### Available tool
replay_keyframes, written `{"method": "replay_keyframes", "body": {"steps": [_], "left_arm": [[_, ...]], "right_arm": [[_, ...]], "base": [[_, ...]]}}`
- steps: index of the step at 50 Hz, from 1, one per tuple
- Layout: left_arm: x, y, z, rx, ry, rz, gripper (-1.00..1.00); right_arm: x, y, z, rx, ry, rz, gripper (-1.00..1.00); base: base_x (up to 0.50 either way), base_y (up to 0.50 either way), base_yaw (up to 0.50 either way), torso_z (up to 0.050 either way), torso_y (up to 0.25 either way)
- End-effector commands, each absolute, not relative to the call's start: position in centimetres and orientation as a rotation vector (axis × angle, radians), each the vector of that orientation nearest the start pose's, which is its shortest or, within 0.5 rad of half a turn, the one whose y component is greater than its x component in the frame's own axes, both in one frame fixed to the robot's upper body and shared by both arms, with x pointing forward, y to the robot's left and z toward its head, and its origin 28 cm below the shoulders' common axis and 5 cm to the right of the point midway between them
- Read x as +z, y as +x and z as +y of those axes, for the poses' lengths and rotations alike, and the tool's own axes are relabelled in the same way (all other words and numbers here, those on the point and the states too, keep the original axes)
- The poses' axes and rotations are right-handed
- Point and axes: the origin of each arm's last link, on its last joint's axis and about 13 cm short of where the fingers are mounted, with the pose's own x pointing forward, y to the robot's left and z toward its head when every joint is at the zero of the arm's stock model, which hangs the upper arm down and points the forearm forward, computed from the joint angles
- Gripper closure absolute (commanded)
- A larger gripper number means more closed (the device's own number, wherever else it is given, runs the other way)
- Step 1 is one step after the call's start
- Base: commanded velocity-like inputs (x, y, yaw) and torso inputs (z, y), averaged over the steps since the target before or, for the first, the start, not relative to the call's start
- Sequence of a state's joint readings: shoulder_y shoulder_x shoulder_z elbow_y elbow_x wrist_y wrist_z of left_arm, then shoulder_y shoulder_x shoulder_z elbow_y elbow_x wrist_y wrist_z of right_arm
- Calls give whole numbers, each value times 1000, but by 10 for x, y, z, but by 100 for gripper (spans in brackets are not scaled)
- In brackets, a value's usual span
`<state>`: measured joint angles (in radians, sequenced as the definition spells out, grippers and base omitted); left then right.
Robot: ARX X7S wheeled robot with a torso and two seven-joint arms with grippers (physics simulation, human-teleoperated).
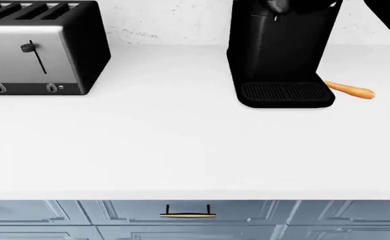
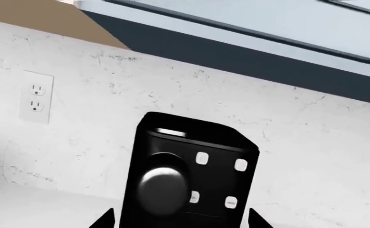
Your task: Place the two vegetables and bowl onto the tray for setting up a vegetable dip station.
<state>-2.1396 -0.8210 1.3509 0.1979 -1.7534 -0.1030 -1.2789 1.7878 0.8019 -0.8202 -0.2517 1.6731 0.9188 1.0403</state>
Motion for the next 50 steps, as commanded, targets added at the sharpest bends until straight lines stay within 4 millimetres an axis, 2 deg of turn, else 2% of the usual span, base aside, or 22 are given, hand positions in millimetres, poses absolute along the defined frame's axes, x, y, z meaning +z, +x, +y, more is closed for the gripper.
{"method": "replay_keyframes", "body": {"steps": [1,36,38,40,50], "left_arm": [[449,232,210,248,-243,-489,-100],[451,233,216,277,-260,-491,-100],[451,233,216,279,-259,-490,-100],[450,234,216,277,-259,-488,-100],[450,235,219,289,-261,-488,-100]], "right_arm": [[398,234,-123,-35,-215,-215,-100],[398,235,-123,-41,-214,-226,-100],[394,236,-121,-25,-277,-170,-100],[398,234,-118,28,-214,-233,-100],[397,236,-123,-37,-238,-217,-100]], "base": [[0,-500,0,0,0],[0,-500,0,0,0],[0,-51,0,0,0],[0,0,0,0,0],[421,0,0,0,0]]}}
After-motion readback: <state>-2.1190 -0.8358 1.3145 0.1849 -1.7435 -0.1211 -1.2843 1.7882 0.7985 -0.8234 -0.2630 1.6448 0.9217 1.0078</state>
